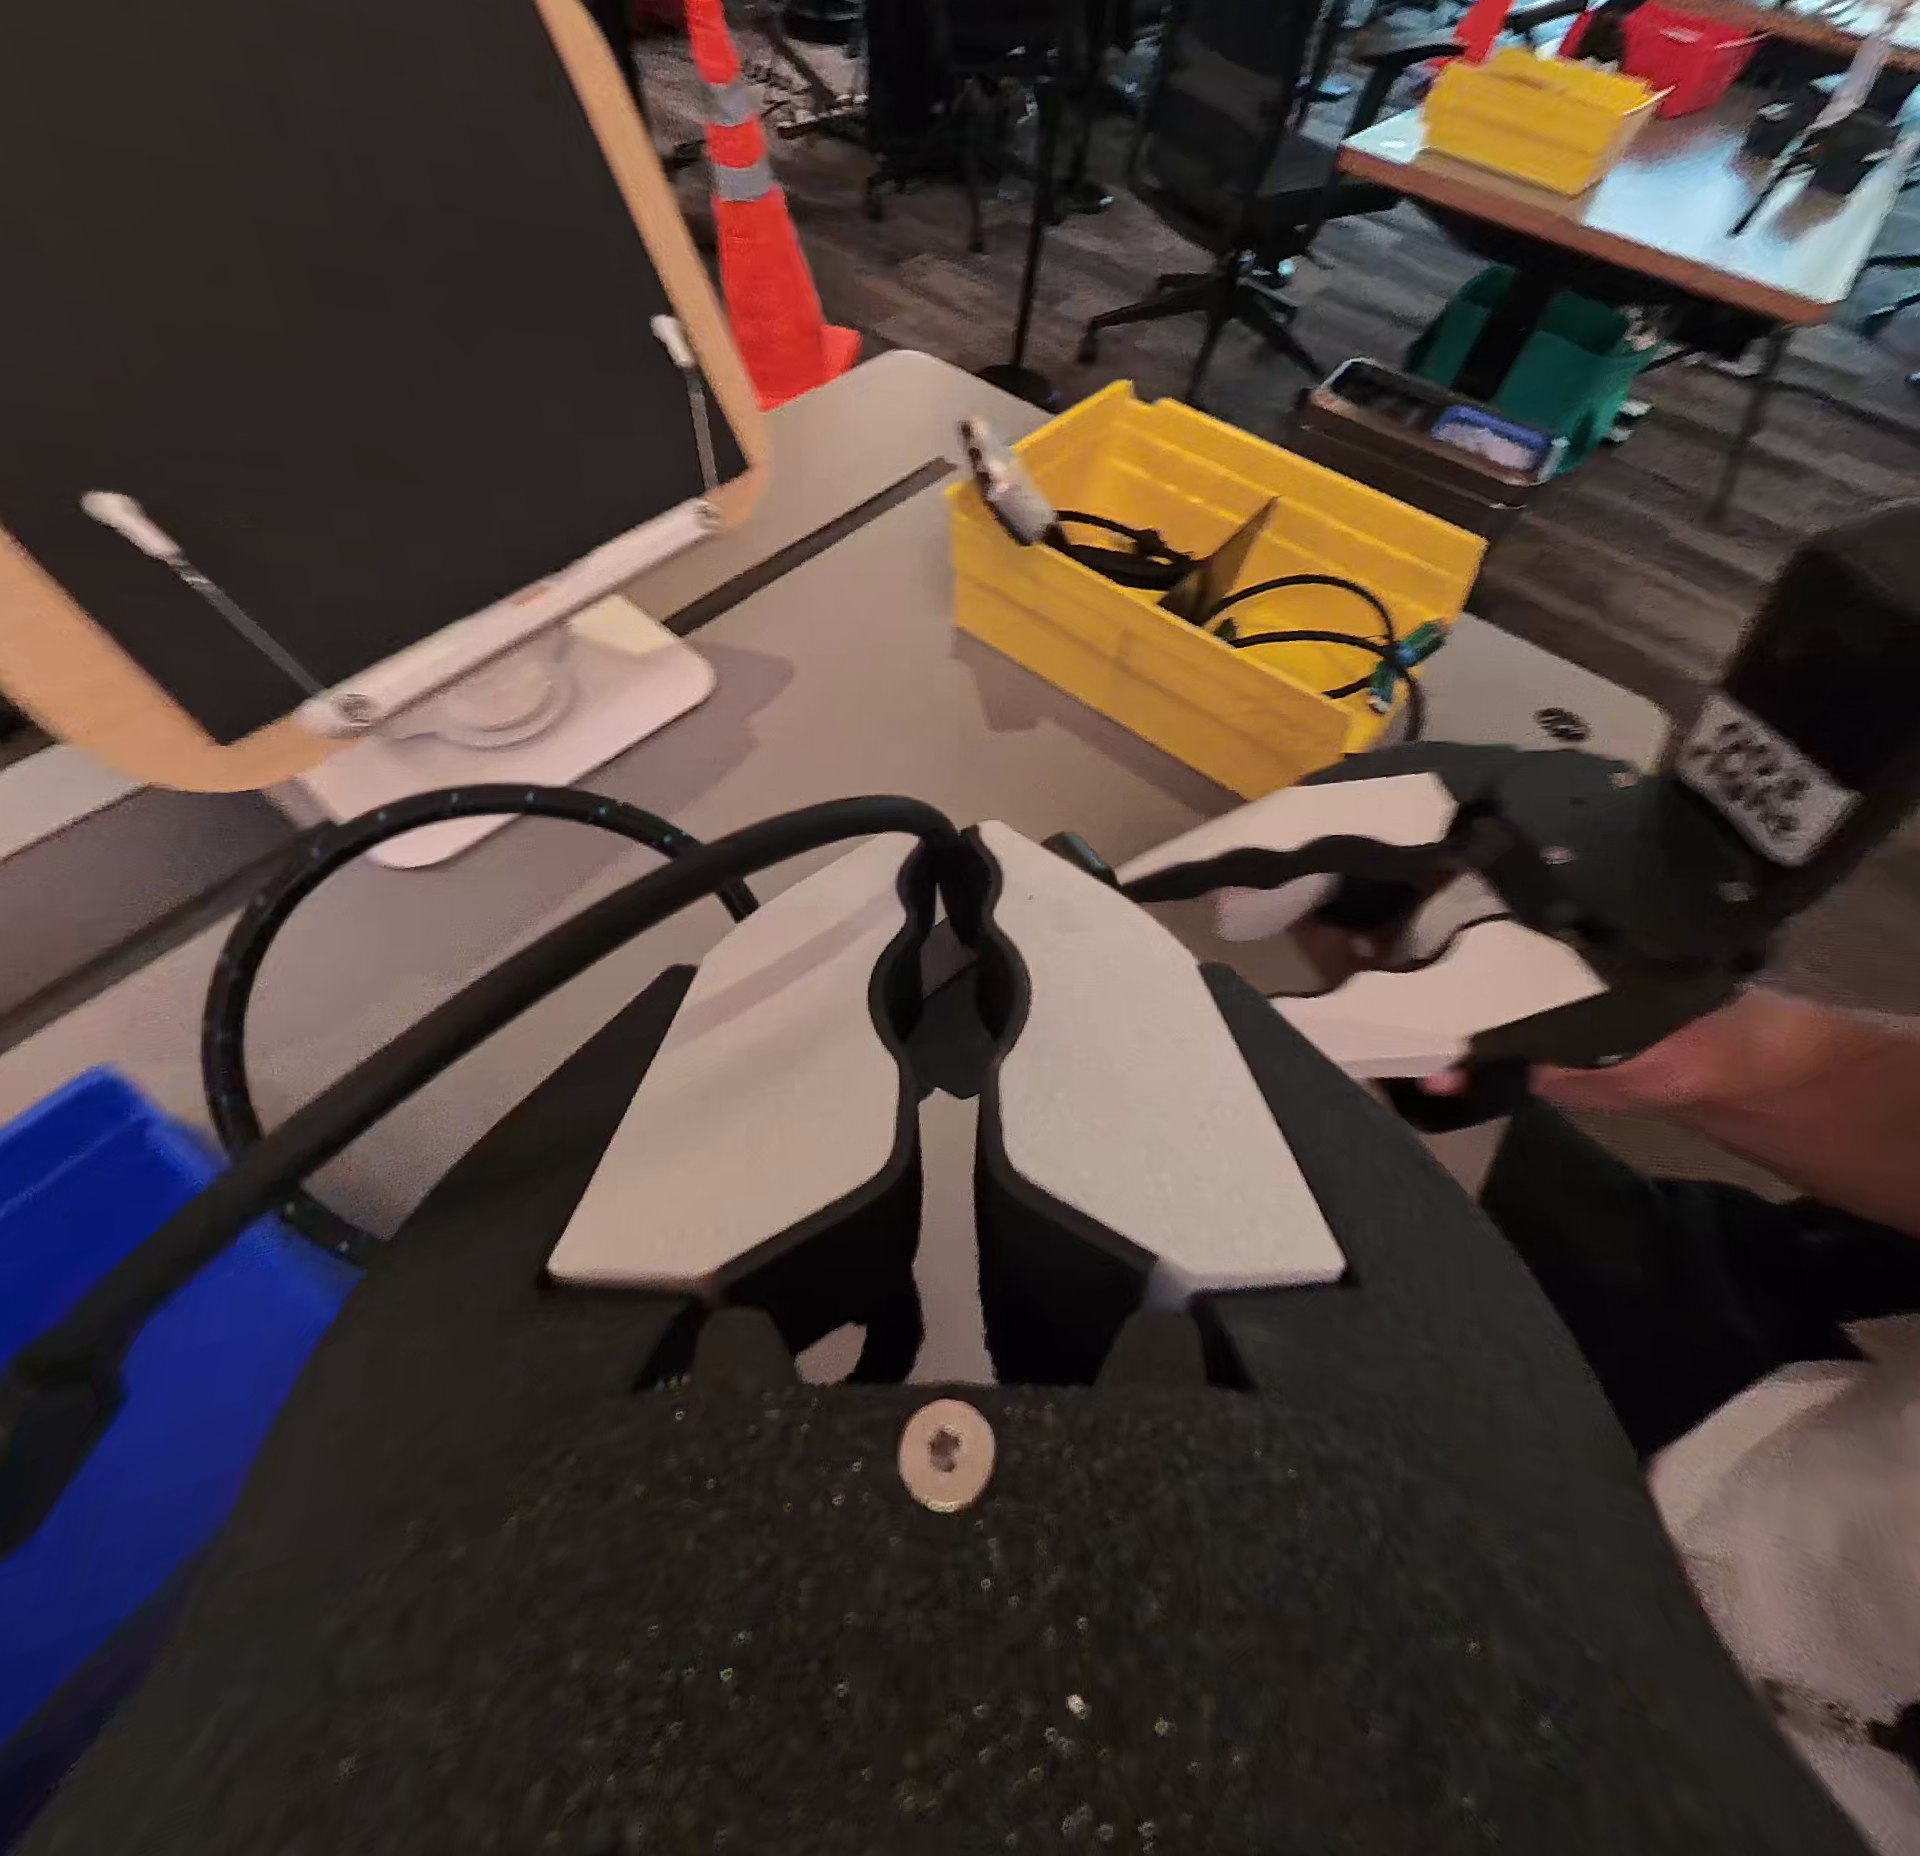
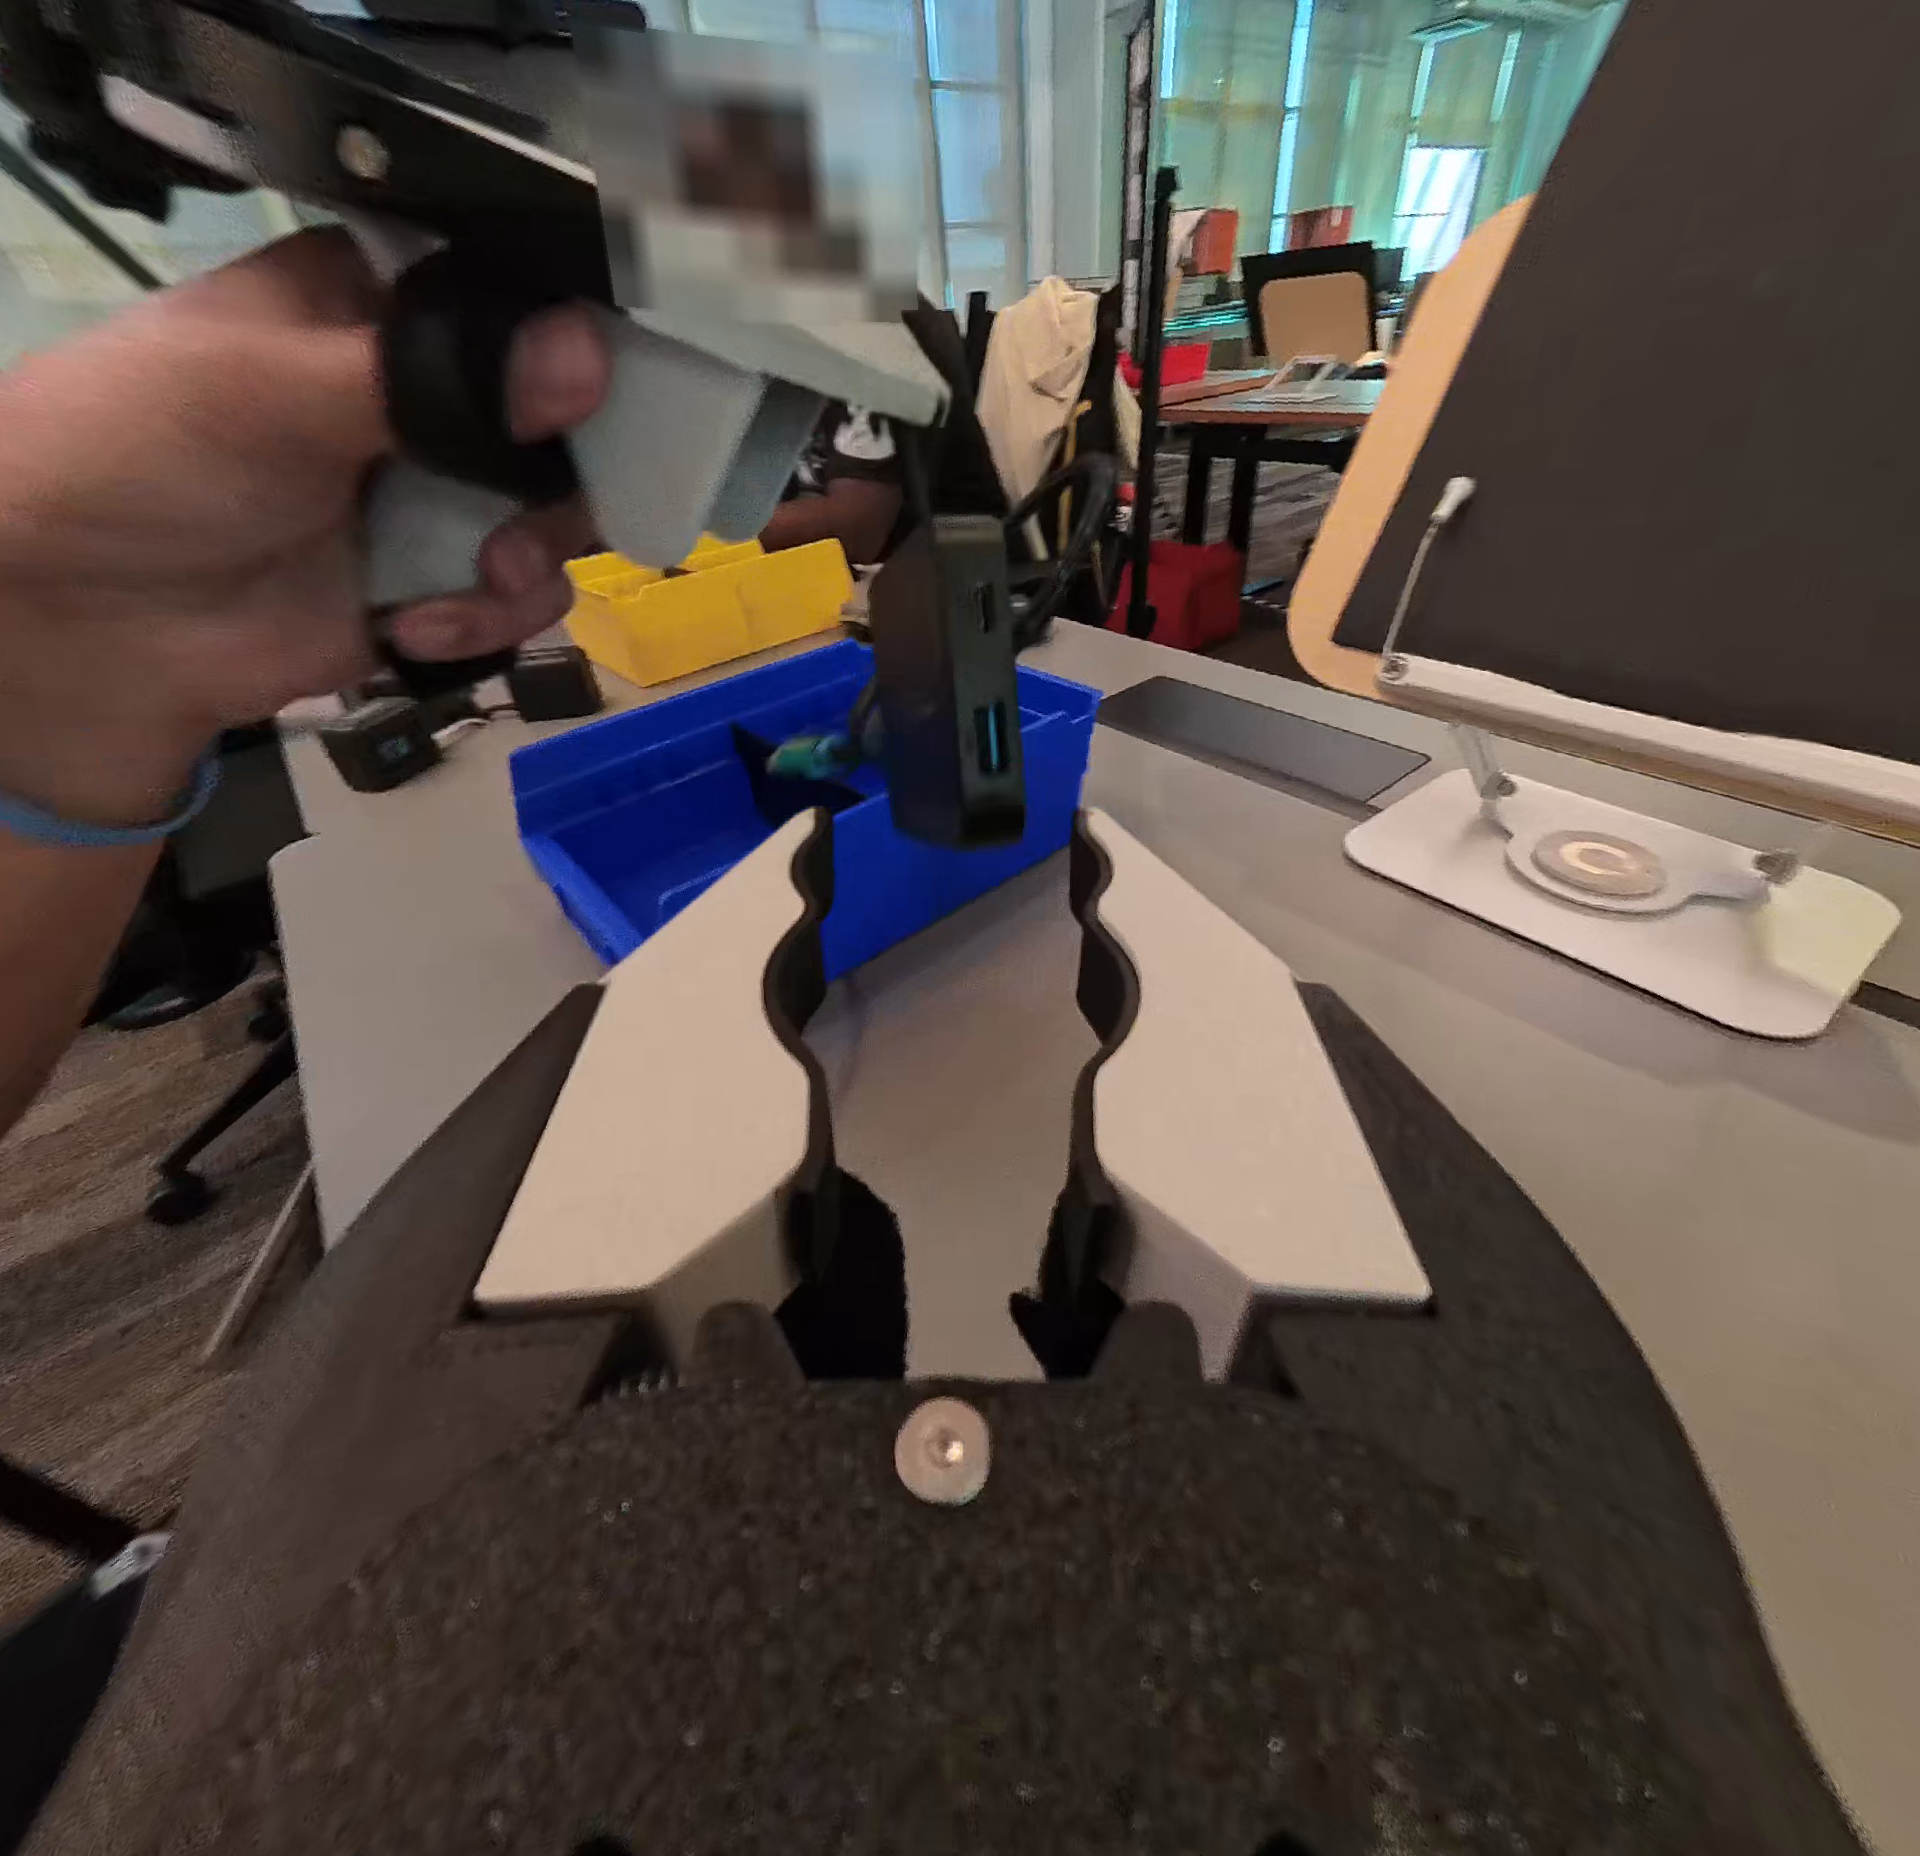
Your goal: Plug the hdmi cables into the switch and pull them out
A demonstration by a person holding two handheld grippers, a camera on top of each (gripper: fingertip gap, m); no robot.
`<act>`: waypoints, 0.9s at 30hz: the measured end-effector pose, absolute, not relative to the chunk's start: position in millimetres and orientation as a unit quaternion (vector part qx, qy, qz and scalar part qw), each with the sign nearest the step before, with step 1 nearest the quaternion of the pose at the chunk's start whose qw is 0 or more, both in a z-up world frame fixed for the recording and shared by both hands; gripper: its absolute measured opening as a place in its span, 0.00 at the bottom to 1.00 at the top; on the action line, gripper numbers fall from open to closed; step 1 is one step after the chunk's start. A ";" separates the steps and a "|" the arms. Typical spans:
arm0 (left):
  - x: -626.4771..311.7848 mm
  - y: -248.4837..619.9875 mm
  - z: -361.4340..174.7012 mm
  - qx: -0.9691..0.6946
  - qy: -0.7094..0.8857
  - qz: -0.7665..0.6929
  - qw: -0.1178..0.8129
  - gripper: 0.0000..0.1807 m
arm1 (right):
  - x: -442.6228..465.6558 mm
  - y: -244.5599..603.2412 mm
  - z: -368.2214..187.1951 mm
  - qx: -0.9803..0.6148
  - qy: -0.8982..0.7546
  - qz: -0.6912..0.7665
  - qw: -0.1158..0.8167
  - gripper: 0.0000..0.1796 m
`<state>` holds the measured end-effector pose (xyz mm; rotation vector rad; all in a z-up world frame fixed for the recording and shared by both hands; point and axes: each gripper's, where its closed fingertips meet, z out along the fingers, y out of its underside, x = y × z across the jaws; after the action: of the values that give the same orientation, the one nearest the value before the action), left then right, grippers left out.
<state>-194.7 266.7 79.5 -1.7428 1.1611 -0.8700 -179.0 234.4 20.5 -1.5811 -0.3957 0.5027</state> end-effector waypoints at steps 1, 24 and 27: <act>-189.0 258.6 77.7 -0.693 0.463 -0.364 0.415 0.02 | -176.5 238.1 17.7 -0.703 -0.167 0.210 0.659 0.25; -179.1 187.8 -58.0 -0.555 0.664 -0.203 0.457 0.11 | -157.3 200.2 -54.2 -0.673 0.024 0.704 0.227 0.07; -183.9 189.0 -66.2 -0.563 0.666 -0.188 0.453 0.13 | -161.0 200.3 -61.2 -0.674 0.027 0.707 0.214 0.07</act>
<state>-183.9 189.0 -66.2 -1.3890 1.6435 -0.4646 -161.0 200.3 -61.2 -1.8688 0.0760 1.9616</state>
